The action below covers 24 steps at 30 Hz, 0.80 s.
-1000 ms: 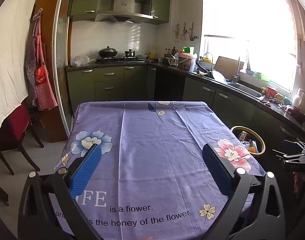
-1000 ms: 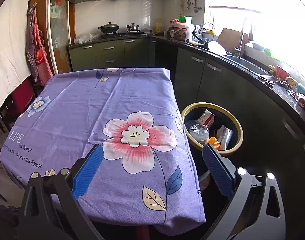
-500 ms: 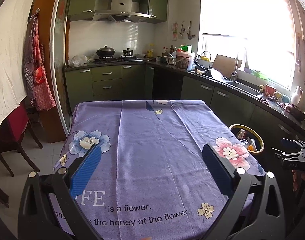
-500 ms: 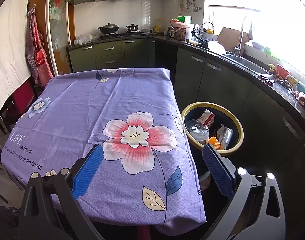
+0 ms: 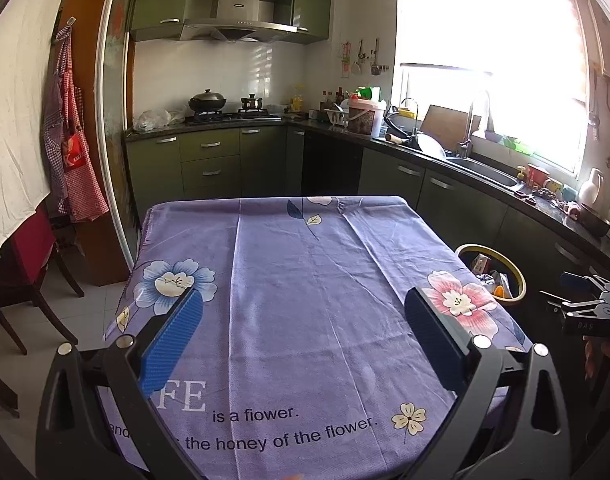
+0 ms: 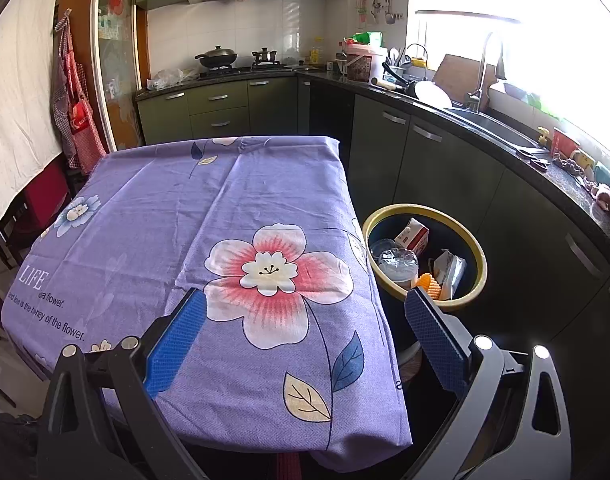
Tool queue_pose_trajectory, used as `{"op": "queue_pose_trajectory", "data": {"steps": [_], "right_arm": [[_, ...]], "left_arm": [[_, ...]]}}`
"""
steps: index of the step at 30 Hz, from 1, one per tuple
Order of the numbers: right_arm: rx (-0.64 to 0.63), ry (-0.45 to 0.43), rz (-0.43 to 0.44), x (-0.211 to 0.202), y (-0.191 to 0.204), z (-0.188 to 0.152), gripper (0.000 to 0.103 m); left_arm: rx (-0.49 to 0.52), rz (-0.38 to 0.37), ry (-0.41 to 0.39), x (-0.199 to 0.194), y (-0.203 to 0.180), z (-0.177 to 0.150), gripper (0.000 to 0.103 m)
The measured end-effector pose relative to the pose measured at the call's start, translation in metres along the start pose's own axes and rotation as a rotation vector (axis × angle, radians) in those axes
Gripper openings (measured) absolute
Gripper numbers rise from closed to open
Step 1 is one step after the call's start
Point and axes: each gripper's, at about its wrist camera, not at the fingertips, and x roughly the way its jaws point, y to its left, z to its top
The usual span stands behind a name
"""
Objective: Collect trash
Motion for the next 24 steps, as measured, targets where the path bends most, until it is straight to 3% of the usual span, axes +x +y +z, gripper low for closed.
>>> {"op": "queue_pose_trajectory", "data": {"steps": [24], "right_arm": [[0.002, 0.007, 0.001, 0.0028, 0.0017, 0.0002, 0.098]], "left_arm": [[-0.003, 0.003, 0.003, -0.0008, 0.0002, -0.0021, 0.096]]}}
